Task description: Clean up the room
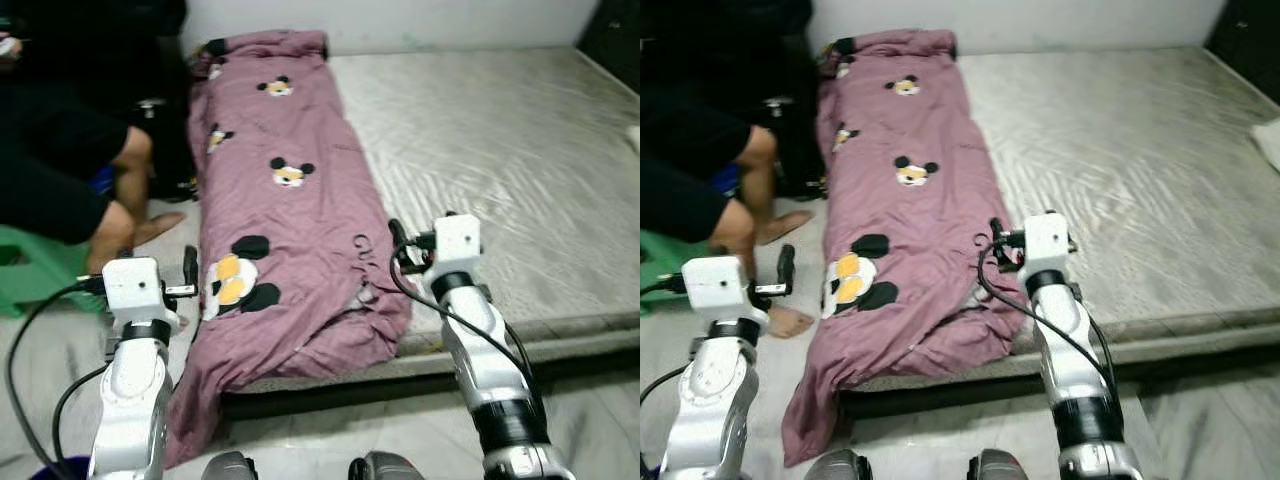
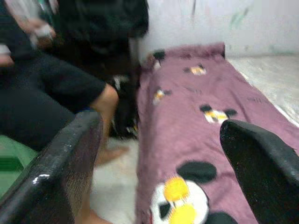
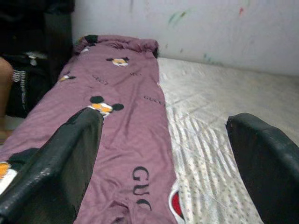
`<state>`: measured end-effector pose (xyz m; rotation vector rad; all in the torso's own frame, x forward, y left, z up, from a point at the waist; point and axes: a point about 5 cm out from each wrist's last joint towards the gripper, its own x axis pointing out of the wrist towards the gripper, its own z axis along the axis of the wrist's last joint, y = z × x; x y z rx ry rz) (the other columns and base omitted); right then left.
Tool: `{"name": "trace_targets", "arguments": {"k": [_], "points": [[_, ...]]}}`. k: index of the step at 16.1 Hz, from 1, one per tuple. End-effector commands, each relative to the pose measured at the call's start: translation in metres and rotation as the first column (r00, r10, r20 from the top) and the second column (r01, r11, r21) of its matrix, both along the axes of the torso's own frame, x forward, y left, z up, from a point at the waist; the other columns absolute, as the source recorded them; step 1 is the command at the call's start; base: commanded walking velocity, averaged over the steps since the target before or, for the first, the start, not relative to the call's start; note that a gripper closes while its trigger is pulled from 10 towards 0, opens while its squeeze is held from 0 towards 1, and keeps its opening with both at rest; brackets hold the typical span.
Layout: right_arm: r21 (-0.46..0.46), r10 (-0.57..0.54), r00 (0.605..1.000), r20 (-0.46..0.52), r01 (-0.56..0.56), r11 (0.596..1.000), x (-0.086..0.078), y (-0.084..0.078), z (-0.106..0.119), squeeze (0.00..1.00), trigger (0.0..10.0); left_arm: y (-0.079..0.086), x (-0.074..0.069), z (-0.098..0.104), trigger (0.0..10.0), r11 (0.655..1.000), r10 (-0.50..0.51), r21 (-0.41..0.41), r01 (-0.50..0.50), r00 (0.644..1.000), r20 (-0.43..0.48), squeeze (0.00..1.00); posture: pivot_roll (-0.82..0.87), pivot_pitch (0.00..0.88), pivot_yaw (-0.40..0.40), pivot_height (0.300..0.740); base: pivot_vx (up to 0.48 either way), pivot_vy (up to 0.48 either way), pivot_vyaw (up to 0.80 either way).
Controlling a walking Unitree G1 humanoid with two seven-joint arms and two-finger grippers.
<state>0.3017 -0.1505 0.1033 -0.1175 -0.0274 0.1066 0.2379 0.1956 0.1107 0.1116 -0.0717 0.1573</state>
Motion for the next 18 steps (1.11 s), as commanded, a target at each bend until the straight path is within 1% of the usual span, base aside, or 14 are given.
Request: {"name": "trace_targets", "arguments": {"k": [1,4,8,9,10,13,14,15,18], "points": [[-0.019,-0.010,1.000,-0.003,0.010,1.000,-0.009,-0.002,-0.001,0.00,10.0,-0.005,-0.005,0.009,10.0,0.999,0.008,0.039,-0.010,0.999,0.050,0.00,-0.05,0.000,-0.016,0.740,0.000,0.000,0.00],[-0.021,-0.019,1.000,-0.017,0.018,1.000,-0.011,-0.004,0.001,0.00,10.0,-0.010,-0.008,0.005,10.0,1.000,0.002,0.026,-0.003,1.000,0.018,0.00,-0.06,0.000,-0.017,0.740,0.000,0.000,0.00],[-0.016,0.005,0.999,-0.033,-0.005,1.000,-0.012,-0.003,0.002,0.00,10.0,-0.009,-0.003,0.005,10.0,1.000,0.007,-0.005,-0.007,1.000,0.010,0.00,-0.06,0.000,-0.015,0.740,0.000,0.000,0.00],[-0.051,0.011,0.999,-0.040,-0.013,0.999,-0.012,-0.003,0.001,0.00,10.0,-0.012,-0.001,0.005,10.0,1.000,0.000,-0.012,0.000,1.000,0.005,0.00,-0.06,0.000,-0.017,0.740,0.000,0.000,0.00],[-0.094,0.024,0.999,-0.046,-0.028,0.995,-0.012,-0.001,0.001,0.00,10.0,-0.015,0.000,0.005,10.0,1.000,-0.013,-0.015,0.013,1.000,0.002,0.00,-0.06,0.000,-0.020,0.740,0.000,0.000,0.80],[-0.077,0.022,0.999,-0.044,-0.026,0.997,-0.010,-0.001,0.002,0.00,10.0,-0.016,0.002,0.004,10.0,1.000,-0.012,-0.026,0.012,1.000,-0.004,0.00,-0.06,0.000,-0.023,0.740,0.000,0.000,0.70],[-0.073,0.021,0.999,-0.046,-0.024,0.997,-0.010,-0.001,0.002,0.00,10.0,-0.016,0.002,0.003,10.0,0.999,-0.011,-0.030,0.011,1.000,-0.009,0.00,-0.06,0.000,-0.023,0.740,0.000,0.000,0.00],[-0.068,0.018,0.999,-0.051,-0.021,0.997,-0.010,-0.002,0.002,0.00,10.0,-0.015,0.002,0.002,10.0,0.998,-0.008,-0.055,0.007,1.000,-0.015,0.00,-0.06,0.000,-0.023,0.740,0.000,0.000,0.00],[-0.065,0.015,0.998,-0.058,-0.018,0.998,-0.009,-0.002,0.002,0.00,10.0,-0.016,0.005,0.002,10.0,0.997,-0.019,-0.071,0.017,1.000,-0.023,0.00,-0.06,0.000,-0.022,0.740,0.000,0.097,0.00]]}}
